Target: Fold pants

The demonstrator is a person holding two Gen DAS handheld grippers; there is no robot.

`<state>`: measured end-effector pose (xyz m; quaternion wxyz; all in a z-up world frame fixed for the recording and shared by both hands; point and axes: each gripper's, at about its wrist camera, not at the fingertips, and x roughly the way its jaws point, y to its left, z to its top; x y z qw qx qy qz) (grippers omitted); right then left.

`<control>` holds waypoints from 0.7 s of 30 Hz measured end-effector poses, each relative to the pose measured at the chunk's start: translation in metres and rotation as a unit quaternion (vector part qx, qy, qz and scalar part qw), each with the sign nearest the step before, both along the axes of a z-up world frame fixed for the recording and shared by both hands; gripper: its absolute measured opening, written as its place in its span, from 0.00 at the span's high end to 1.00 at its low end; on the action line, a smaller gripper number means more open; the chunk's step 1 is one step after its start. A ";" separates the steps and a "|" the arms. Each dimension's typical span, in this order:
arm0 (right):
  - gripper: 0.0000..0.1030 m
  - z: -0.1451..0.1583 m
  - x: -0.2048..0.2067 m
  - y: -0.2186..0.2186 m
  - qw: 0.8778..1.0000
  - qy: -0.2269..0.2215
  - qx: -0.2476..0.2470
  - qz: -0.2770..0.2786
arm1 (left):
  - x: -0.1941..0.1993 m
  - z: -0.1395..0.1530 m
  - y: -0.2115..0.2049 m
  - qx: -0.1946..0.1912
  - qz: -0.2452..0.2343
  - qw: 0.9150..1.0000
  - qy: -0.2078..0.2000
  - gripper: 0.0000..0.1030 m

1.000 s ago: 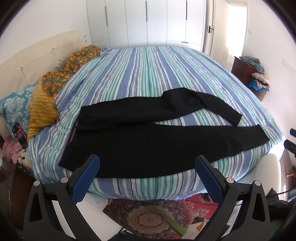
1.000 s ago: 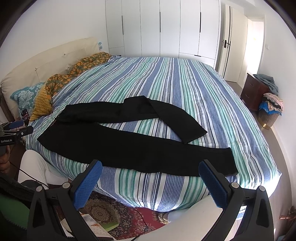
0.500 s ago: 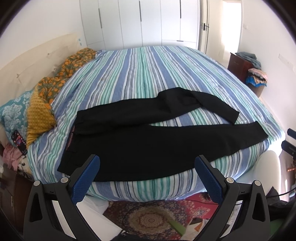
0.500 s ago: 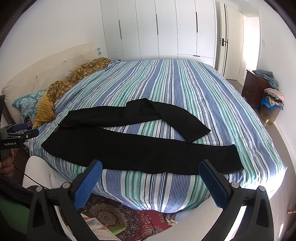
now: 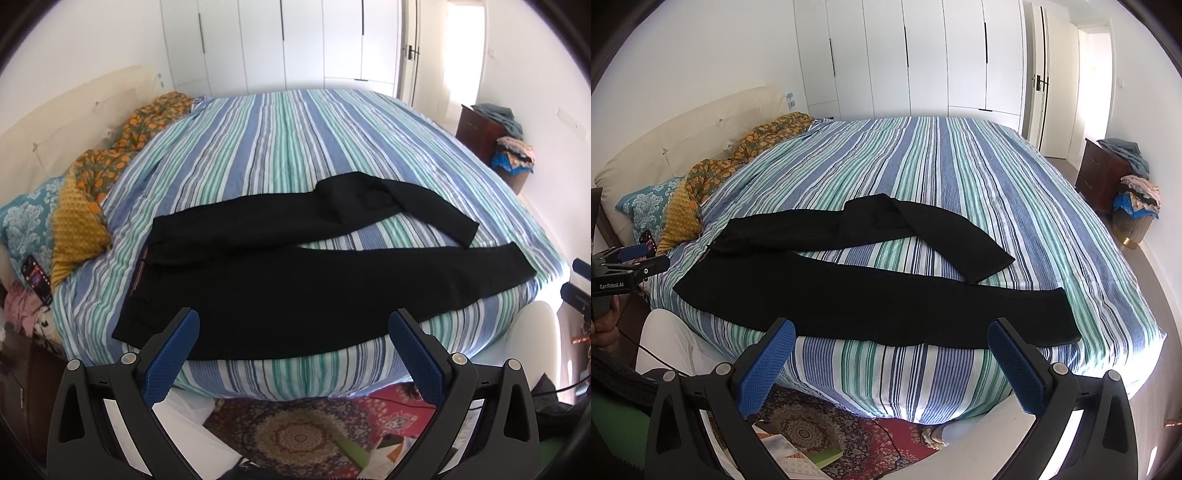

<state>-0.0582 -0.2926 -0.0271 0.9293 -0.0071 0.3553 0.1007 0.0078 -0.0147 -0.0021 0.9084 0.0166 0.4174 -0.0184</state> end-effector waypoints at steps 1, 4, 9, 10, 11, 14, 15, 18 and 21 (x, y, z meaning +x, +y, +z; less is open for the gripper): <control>0.00 0.000 0.000 0.000 1.000 0.001 0.000 0.000 | 0.001 0.000 0.000 0.000 0.000 1.000 0.002 0.01; 0.00 -0.002 0.000 0.000 1.000 0.003 -0.001 0.001 | 0.001 -0.001 0.000 0.000 0.000 1.000 0.001 0.01; 0.00 -0.003 0.000 0.000 1.000 0.003 -0.002 -0.001 | 0.001 -0.002 0.000 0.000 0.001 1.000 0.002 0.01; 0.00 -0.003 -0.001 0.000 1.000 0.002 -0.001 -0.001 | 0.001 -0.002 0.000 0.001 0.001 1.000 -0.001 0.01; 0.00 -0.003 -0.001 0.000 1.000 0.002 -0.001 -0.001 | 0.001 -0.001 -0.001 0.002 0.001 1.000 -0.004 0.01; 0.00 -0.003 -0.001 0.000 1.000 0.005 -0.002 0.000 | 0.000 -0.002 -0.001 0.004 0.001 1.000 -0.006 0.01; 0.00 -0.003 -0.001 0.000 1.000 0.006 -0.004 0.001 | 0.000 -0.002 -0.001 0.003 0.001 1.000 -0.005 0.01; 0.00 -0.002 0.000 0.002 1.000 0.004 -0.007 0.004 | 0.000 -0.002 0.000 0.001 0.003 1.000 -0.003 0.01; 0.00 0.000 0.001 0.004 1.000 0.004 -0.007 0.006 | 0.000 -0.003 0.001 -0.002 0.005 1.000 -0.003 0.01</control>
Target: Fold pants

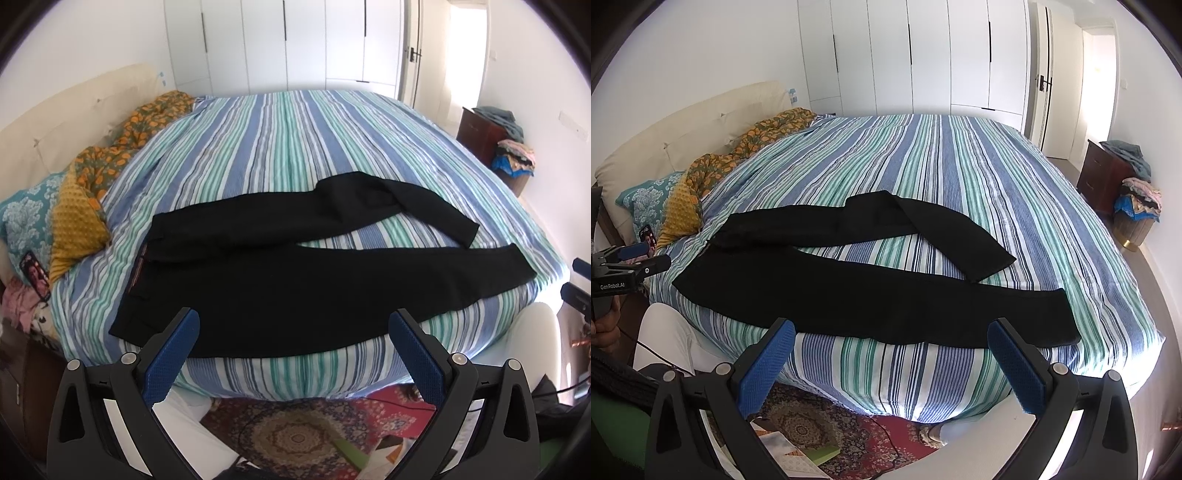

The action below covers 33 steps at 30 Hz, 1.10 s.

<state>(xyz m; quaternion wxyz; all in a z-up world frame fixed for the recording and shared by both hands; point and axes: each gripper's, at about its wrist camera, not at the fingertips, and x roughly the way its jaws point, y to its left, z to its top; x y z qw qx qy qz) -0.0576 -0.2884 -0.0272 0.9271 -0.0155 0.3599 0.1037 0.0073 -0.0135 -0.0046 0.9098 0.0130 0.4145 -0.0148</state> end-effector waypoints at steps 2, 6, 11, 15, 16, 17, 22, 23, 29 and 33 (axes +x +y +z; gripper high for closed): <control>0.00 0.000 0.000 0.002 1.000 0.000 -0.002 0.002 | 0.000 0.000 0.001 -0.002 0.001 1.000 -0.001 0.01; 0.00 0.000 0.000 0.003 1.000 0.003 -0.005 0.004 | 0.002 -0.001 0.003 -0.004 0.003 1.000 -0.003 0.01; 0.00 0.000 0.001 0.003 1.000 0.003 -0.005 0.003 | 0.004 -0.005 0.004 -0.006 0.001 1.000 -0.003 0.01; 0.00 -0.012 0.021 0.007 1.000 -0.005 -0.001 0.011 | 0.013 -0.012 0.001 -0.011 -0.001 1.000 0.009 0.01; 0.00 -0.020 0.035 0.009 1.000 -0.006 -0.006 0.012 | 0.016 -0.013 -0.002 -0.009 -0.002 1.000 0.010 0.01; 0.00 -0.032 0.052 0.012 1.000 -0.006 -0.011 0.013 | 0.018 -0.014 -0.004 -0.006 -0.004 1.000 0.011 0.01; 0.00 -0.117 0.174 0.022 0.998 0.017 -0.052 -0.012 | 0.033 -0.018 -0.017 0.007 0.003 1.000 0.017 0.01; 0.00 -0.137 0.200 0.025 0.997 0.029 -0.067 -0.020 | 0.038 -0.019 -0.019 0.006 0.006 1.000 0.022 0.01; 0.00 -0.217 0.298 0.022 0.989 0.122 -0.065 -0.044 | 0.065 -0.032 -0.051 0.018 0.015 0.998 0.058 0.01; 0.00 -0.233 0.311 0.020 0.987 0.142 -0.065 -0.043 | 0.088 -0.036 -0.085 0.029 0.008 0.998 0.060 0.01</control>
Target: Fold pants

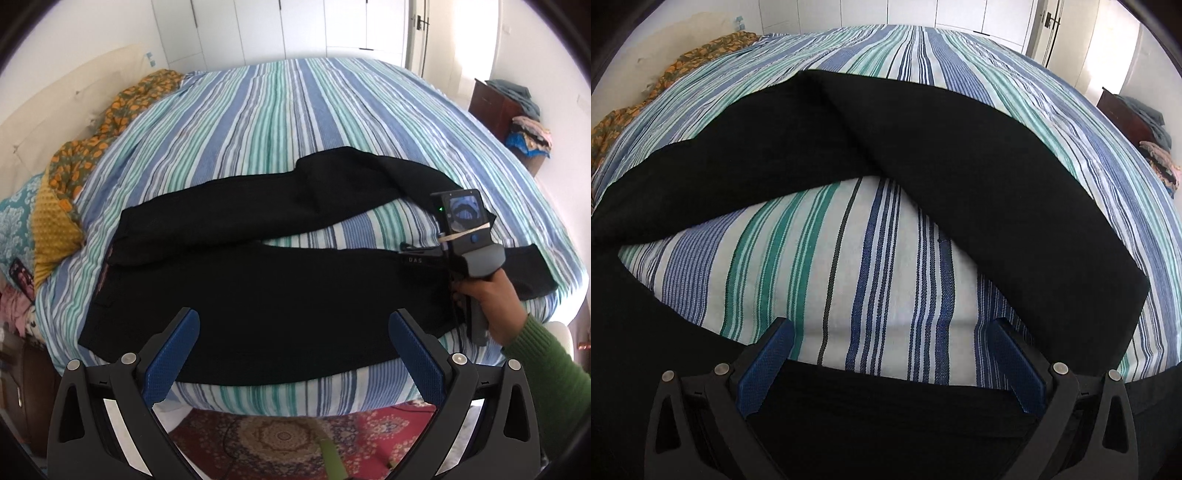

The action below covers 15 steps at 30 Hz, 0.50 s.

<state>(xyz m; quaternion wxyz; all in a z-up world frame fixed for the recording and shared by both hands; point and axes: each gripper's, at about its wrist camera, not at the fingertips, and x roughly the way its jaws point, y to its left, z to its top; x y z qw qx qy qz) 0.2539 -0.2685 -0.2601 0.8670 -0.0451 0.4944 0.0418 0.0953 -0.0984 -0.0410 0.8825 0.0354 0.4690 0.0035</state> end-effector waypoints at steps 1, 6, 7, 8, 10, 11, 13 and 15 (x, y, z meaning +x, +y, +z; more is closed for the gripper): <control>0.00 -0.001 0.000 0.002 1.000 -0.001 -0.008 0.003 | 0.005 0.000 -0.010 0.001 -0.004 1.000 0.001 0.01; 0.00 -0.002 -0.004 0.003 1.000 -0.011 -0.015 0.002 | 0.024 0.001 -0.059 0.000 -0.038 0.999 0.001 0.01; 0.00 -0.002 -0.005 0.001 1.000 -0.009 -0.009 0.001 | 0.027 0.001 -0.068 -0.002 -0.044 0.999 0.003 0.01; 0.00 -0.002 -0.006 -0.001 1.000 -0.007 -0.005 0.001 | 0.031 0.001 -0.075 -0.006 -0.049 0.999 0.003 0.01; 0.00 -0.002 -0.004 0.000 1.000 -0.006 -0.004 0.001 | 0.033 0.002 -0.090 -0.010 -0.059 0.998 0.003 0.01; 0.00 -0.002 -0.004 0.000 1.000 -0.006 -0.006 0.001 | 0.034 0.002 -0.096 -0.011 -0.064 0.998 0.002 0.01; 0.00 -0.001 -0.004 0.001 1.000 -0.005 -0.008 0.001 | 0.034 0.002 -0.107 -0.004 -0.071 0.997 -0.002 0.01; 0.00 -0.001 -0.004 0.000 1.000 -0.005 -0.006 0.001 | 0.036 0.001 -0.115 0.003 -0.071 0.998 -0.001 0.01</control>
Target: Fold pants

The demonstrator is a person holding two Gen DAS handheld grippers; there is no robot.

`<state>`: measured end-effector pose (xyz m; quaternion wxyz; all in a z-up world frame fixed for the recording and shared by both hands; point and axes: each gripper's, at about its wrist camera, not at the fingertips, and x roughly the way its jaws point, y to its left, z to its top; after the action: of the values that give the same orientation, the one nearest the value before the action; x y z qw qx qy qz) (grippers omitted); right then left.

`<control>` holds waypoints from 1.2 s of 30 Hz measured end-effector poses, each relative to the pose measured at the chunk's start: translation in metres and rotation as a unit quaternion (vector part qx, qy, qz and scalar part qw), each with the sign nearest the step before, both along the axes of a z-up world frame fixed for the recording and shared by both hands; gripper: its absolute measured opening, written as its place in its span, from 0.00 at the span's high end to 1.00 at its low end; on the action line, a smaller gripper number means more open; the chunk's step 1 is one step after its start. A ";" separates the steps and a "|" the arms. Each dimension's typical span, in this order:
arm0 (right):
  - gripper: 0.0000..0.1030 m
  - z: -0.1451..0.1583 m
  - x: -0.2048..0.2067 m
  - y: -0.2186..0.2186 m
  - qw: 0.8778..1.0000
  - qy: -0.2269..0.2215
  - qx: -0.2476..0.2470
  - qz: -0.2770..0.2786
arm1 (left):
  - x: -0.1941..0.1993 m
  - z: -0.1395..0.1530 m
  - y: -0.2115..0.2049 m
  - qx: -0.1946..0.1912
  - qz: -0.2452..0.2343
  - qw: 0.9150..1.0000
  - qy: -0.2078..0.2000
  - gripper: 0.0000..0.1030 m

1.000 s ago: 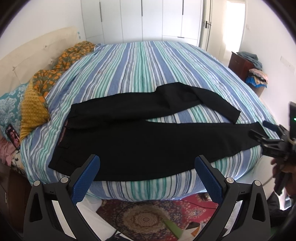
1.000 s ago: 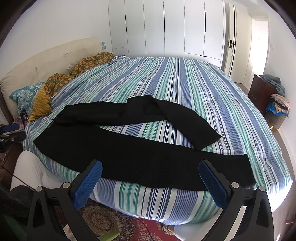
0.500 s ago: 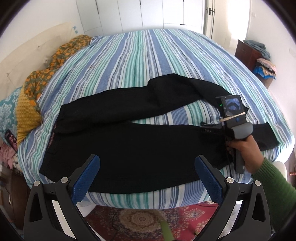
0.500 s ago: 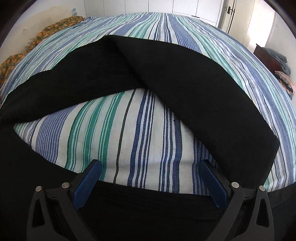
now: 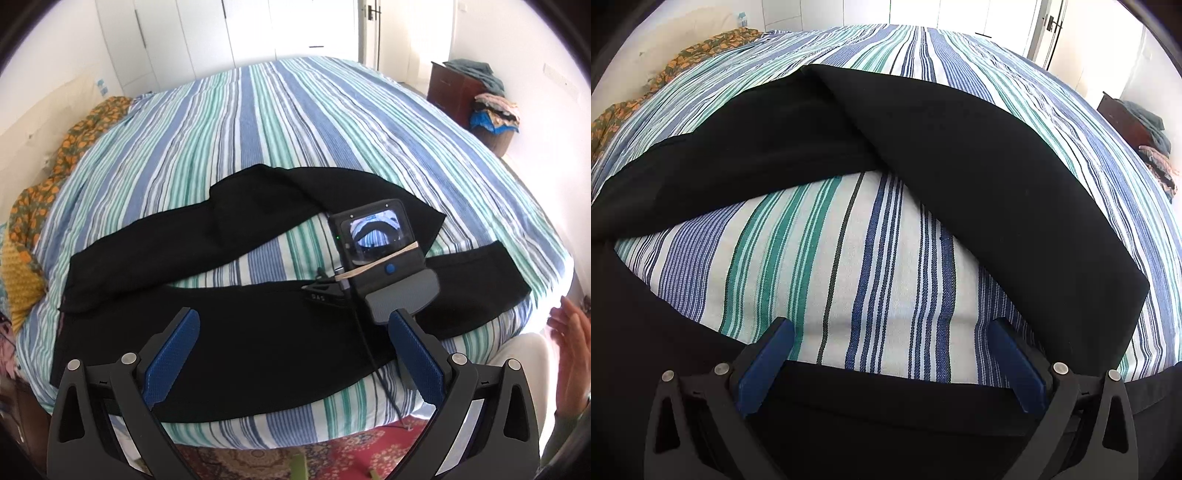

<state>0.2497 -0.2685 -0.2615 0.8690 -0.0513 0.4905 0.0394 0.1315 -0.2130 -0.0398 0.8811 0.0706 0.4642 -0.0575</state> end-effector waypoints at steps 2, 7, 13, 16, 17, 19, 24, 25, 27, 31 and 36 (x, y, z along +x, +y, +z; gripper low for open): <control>0.00 0.000 0.000 0.000 1.000 0.000 -0.001 0.000 | 0.004 0.000 -0.006 -0.001 0.006 1.000 0.001 0.01; 0.00 0.000 -0.001 0.000 1.000 0.000 -0.001 0.000 | 0.014 0.003 -0.016 -0.005 0.020 1.000 0.004 0.01; 0.00 0.000 0.000 0.000 1.000 0.000 -0.001 0.000 | 0.015 0.008 -0.022 0.021 0.022 1.000 -0.005 0.01; 0.00 0.000 0.000 0.000 1.000 0.000 -0.001 0.000 | 0.018 0.008 -0.022 0.027 0.026 0.999 -0.005 0.01; 0.00 0.000 0.000 0.000 1.000 0.000 -0.001 0.000 | 0.020 0.007 -0.021 0.029 0.028 0.999 -0.003 0.01; 0.00 0.000 0.000 0.000 1.000 0.000 -0.001 0.000 | 0.023 0.005 -0.022 0.031 0.031 0.999 0.002 0.01; 0.00 0.000 0.000 0.000 1.000 0.000 -0.001 0.000 | 0.026 0.001 -0.027 0.041 0.030 0.999 0.005 0.01; 0.00 0.000 -0.001 0.000 1.000 0.000 -0.001 0.000 | 0.027 0.001 -0.028 0.042 0.028 0.999 0.004 0.01; 0.00 0.000 -0.001 0.000 1.000 0.000 -0.001 0.000 | 0.028 0.000 -0.031 0.044 0.024 0.999 0.005 0.01; 0.00 0.000 -0.001 0.000 1.000 0.000 -0.001 0.000 | 0.029 -0.002 -0.034 0.043 0.021 0.999 0.006 0.01; 0.00 0.000 -0.001 0.000 1.000 0.000 -0.001 0.000 | 0.029 -0.002 -0.031 0.041 0.024 0.999 0.006 0.01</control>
<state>0.2489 -0.2686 -0.2615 0.8689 -0.0518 0.4907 0.0394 0.1608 -0.2442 -0.0415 0.8760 0.0949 0.4726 -0.0174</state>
